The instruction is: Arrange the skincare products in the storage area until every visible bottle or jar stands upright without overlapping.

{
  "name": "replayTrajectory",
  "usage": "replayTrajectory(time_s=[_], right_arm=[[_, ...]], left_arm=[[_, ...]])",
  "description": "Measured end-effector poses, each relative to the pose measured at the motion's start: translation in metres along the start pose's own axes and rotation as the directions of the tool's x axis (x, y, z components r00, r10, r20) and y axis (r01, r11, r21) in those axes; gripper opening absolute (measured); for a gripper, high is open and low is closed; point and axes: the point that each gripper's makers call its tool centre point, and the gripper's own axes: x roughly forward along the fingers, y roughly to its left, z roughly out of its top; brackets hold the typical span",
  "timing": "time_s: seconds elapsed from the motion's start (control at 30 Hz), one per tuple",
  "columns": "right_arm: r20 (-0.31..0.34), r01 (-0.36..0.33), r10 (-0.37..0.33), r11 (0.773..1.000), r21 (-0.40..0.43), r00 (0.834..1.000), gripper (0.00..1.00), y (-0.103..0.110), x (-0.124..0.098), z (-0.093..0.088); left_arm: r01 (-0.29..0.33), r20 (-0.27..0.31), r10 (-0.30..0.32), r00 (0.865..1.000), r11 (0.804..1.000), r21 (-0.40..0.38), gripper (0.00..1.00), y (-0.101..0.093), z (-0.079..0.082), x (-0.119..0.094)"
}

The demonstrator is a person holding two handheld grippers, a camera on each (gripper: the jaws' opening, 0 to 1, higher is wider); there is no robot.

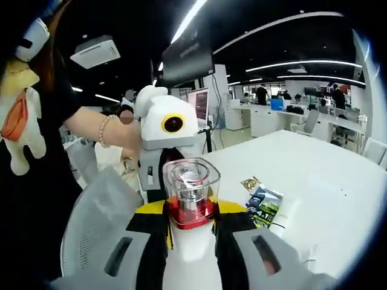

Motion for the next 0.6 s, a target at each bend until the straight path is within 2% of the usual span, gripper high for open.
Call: replayTrajectory(time_s=[0.13, 0.2, 0.3, 0.43, 0.5, 0.6], right_arm=[[-0.03, 0.019, -0.019, 1.0, -0.002, 0.999, 0.29, -0.007, 0.002, -0.014], [-0.046, 0.025, -0.026, 1.0, -0.011, 0.999, 0.29, -0.01, 0.003, -0.024], [-0.063, 0.054, -0.054, 0.999, -0.006, 0.997, 0.29, -0.016, 0.004, -0.037], [-0.088, 0.083, -0.085, 0.996, -0.018, 0.992, 0.29, -0.02, 0.007, -0.048], [-0.098, 0.088, -0.09, 0.996, -0.021, 0.991, 0.29, -0.022, 0.008, -0.051], [-0.109, 0.091, -0.093, 0.996, -0.023, 0.99, 0.29, -0.026, 0.01, -0.055]], left_arm=[[-0.022, 0.002, 0.022, 1.0, 1.0, 0.006, 0.29, 0.008, -0.009, 0.008], [-0.036, -0.009, 0.036, 0.999, 0.999, 0.014, 0.29, 0.016, -0.025, 0.017], [-0.045, -0.02, 0.046, 0.999, 0.999, 0.02, 0.29, 0.024, -0.037, 0.022], [-0.045, -0.019, 0.046, 0.999, 0.999, 0.022, 0.29, 0.033, -0.049, 0.029], [-0.044, -0.011, 0.044, 0.999, 0.999, 0.018, 0.29, 0.031, -0.048, 0.029], [-0.043, -0.002, 0.043, 0.999, 0.999, 0.012, 0.29, 0.037, -0.055, 0.033]])
